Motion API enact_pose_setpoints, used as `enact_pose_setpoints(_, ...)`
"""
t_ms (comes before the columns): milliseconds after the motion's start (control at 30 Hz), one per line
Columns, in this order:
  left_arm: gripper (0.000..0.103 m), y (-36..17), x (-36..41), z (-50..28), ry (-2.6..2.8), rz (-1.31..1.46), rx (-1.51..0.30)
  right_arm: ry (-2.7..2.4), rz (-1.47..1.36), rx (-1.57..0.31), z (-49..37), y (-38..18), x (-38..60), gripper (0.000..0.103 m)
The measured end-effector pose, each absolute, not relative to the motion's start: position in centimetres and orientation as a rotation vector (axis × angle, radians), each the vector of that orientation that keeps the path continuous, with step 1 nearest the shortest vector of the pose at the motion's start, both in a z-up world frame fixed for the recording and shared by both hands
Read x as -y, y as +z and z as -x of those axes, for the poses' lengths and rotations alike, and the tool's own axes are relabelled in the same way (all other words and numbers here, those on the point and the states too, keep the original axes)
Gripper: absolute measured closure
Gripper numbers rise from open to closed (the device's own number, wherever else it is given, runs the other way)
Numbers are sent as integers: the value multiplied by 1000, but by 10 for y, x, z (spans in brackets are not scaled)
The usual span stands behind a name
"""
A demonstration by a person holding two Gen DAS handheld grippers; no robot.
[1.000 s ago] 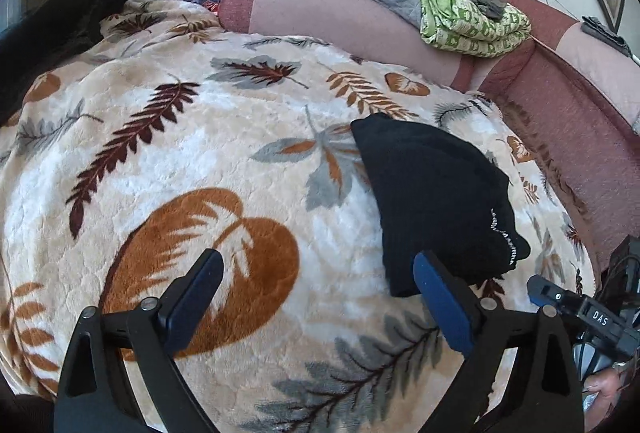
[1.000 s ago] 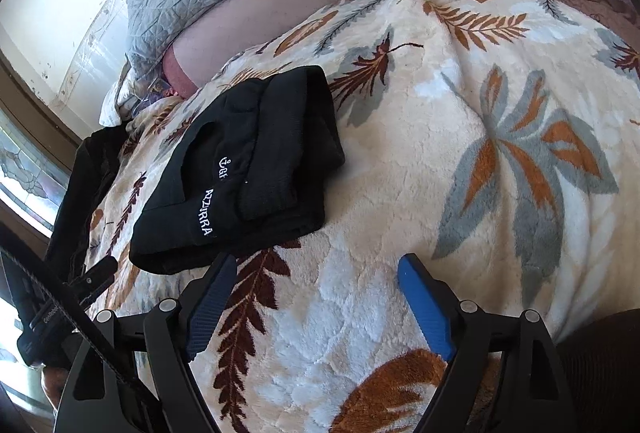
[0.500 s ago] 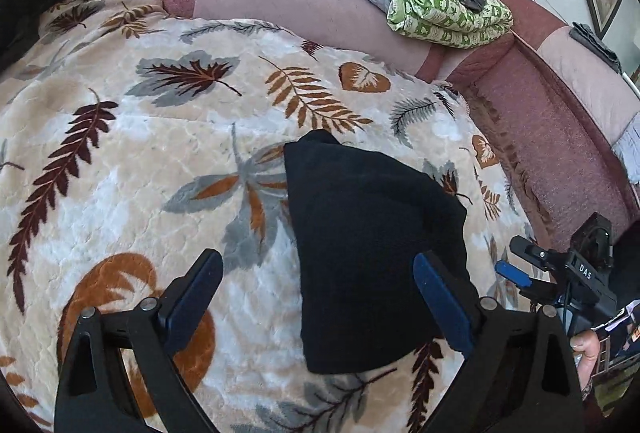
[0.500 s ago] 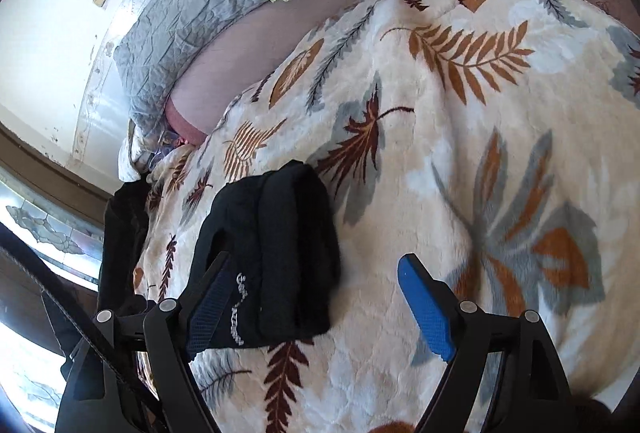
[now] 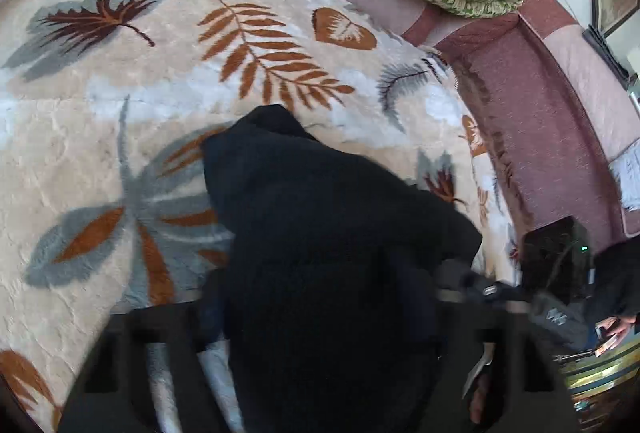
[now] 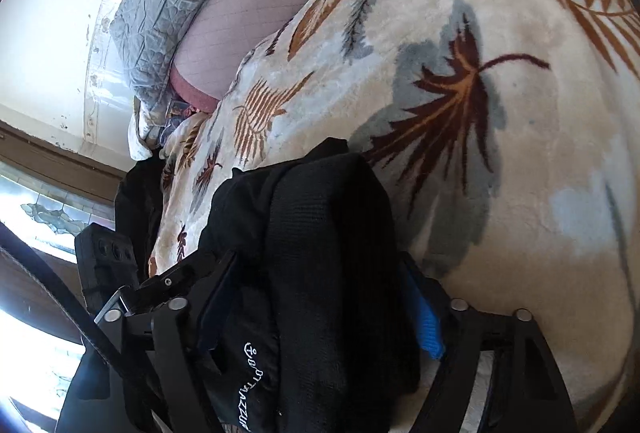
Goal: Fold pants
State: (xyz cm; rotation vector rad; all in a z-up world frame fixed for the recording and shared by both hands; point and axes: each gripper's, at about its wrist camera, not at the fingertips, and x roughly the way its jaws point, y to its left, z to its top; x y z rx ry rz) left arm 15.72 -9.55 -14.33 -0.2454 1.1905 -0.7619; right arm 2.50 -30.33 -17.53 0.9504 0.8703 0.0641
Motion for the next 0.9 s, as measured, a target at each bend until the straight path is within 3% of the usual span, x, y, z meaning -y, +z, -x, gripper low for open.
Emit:
enact_pose_setpoints(33,58,-138,97,-154,-769,237,-1179,106,-972,-878,-29,-178,299,48)
enact_pose_setpoints(100,66,-128,97,-152,-789,218,-1161,127,-972,-871,-30,-173,294,54)
enact_pose_setpoints(233,67,-106,94,-164,-789,265,-1117,168,-886,-830,-36,-145,286,62)
enact_pose_setpoints(367,65,-99,93,-195,-716,294,-1088,189,-801,-791,-63,-117,283,62)
enact_pose_setpoints(433,48,-110,90,-216,-618,298,-1112,185,-782,-771,-80,-115,285,60)
enact_pose_setpoints(467,48,-121,88,-227,-547,275,-1133,169,-772,-769,-87,-118,288,49)
enact_pose_setpoints(533,44,-141,85,-241,-459,238,-1186,17,-672,-781,-97,-130,296,39)
enact_pose_setpoints(667,44,-136,64,-235,-499,326,-1164,-197,-485,-892,-98,-154,308,37)
enact_pose_setpoints(900,39,-95,58,-185,-560,247,-1039,-102,-600,-700,-76,-119,318,37)
